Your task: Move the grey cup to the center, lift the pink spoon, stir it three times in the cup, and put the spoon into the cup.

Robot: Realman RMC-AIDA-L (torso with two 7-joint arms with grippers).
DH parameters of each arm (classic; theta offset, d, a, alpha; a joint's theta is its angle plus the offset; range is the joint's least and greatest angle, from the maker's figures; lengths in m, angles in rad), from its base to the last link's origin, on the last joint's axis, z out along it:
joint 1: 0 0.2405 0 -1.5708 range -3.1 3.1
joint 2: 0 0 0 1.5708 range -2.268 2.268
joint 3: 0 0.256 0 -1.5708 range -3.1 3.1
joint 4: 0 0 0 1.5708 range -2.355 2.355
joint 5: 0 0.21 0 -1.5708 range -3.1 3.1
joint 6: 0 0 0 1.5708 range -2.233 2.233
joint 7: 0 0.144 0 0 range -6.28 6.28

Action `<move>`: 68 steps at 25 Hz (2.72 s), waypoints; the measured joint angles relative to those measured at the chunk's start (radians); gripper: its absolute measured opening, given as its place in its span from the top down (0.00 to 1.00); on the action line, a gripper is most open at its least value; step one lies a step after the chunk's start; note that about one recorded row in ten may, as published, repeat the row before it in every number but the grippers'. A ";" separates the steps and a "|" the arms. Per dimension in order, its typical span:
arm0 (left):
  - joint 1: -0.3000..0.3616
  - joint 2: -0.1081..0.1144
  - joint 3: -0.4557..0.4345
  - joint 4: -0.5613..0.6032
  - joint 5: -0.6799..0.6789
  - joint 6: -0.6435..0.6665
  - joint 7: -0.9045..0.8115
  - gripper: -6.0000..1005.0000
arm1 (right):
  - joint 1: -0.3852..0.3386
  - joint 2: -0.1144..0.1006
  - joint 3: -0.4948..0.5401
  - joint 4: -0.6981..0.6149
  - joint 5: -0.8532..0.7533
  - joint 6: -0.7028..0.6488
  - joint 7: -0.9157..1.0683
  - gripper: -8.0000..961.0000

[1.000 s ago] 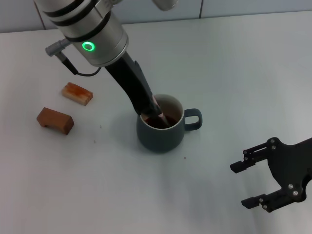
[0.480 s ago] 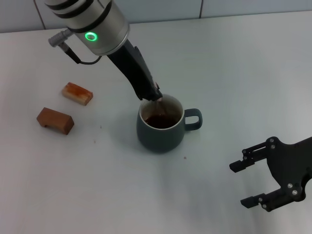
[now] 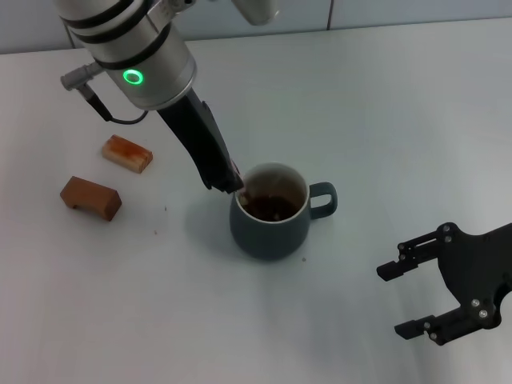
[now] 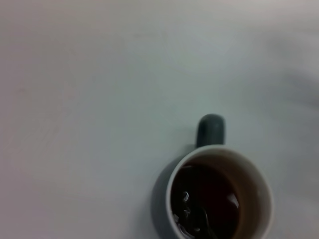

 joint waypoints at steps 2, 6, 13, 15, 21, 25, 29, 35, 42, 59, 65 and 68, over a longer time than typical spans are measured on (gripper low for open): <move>-0.001 0.000 -0.003 0.003 -0.021 0.006 0.004 0.78 | 0.001 0.000 0.000 0.000 0.000 0.001 0.000 0.27; -0.004 -0.001 -0.005 0.003 -0.034 0.003 0.010 0.77 | 0.002 -0.001 -0.003 0.000 0.000 0.003 0.000 0.27; -0.004 -0.001 -0.005 0.003 -0.048 -0.018 0.012 0.76 | 0.004 -0.001 -0.002 0.000 0.000 0.004 0.000 0.27; -0.004 -0.001 -0.005 0.003 -0.047 -0.021 0.010 0.76 | 0.005 -0.001 -0.001 0.000 0.000 0.003 0.000 0.27; -0.002 0.000 -0.004 0.024 -0.041 -0.005 -0.005 0.76 | 0.006 -0.001 0.000 0.000 0.000 0.001 0.000 0.27; 0.003 0.000 0.004 0.036 -0.040 0.015 -0.013 0.75 | 0.006 -0.001 0.000 0.000 0.000 -0.001 0.000 0.27; 0.004 0.000 0.005 0.034 -0.040 0.031 -0.013 0.75 | 0.006 -0.001 0.000 0.000 0.000 -0.001 0.000 0.27; 0.007 0.001 0.004 0.038 -0.041 0.032 -0.009 0.66 | 0.011 -0.002 0.000 -0.001 0.000 0.001 0.000 0.27; 0.003 0.000 -0.001 0.068 -0.047 0.042 -0.006 0.38 | 0.015 -0.004 0.000 -0.002 0.000 0.005 0.000 0.27; 0.091 0.010 -0.341 0.151 -0.323 0.057 0.094 0.16 | 0.026 -0.007 0.003 -0.001 0.006 0.017 0.000 0.27; 0.191 0.018 -0.536 0.117 -0.532 0.064 0.176 0.16 | 0.027 -0.007 0.011 -0.001 0.006 0.019 0.000 0.27; 0.242 0.022 -0.575 0.092 -0.608 0.060 0.195 0.16 | 0.027 -0.007 0.019 -0.001 0.008 0.020 0.000 0.27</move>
